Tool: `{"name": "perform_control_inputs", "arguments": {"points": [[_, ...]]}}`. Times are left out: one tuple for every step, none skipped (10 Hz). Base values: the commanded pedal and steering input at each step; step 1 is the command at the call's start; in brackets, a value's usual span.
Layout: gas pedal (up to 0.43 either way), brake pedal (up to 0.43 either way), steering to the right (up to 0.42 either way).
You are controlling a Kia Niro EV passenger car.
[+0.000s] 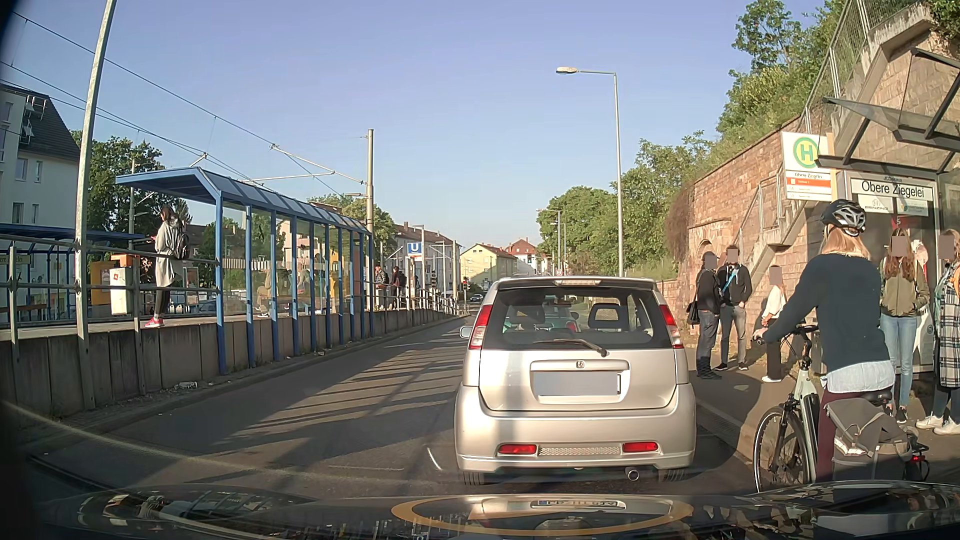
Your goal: Follow the waypoints while adhering to traffic rules and regulations
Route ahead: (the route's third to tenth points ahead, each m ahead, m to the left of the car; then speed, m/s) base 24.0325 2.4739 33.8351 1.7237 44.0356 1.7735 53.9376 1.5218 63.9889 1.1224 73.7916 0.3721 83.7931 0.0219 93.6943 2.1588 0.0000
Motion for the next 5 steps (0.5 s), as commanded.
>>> {"name": "perform_control_inputs", "arguments": {"points": [[0.000,0.189,-0.005],[0.000,0.177,-0.004],[0.000,0.165,-0.004],[0.000,0.159,-0.004],[0.000,0.128,-0.005]]}}
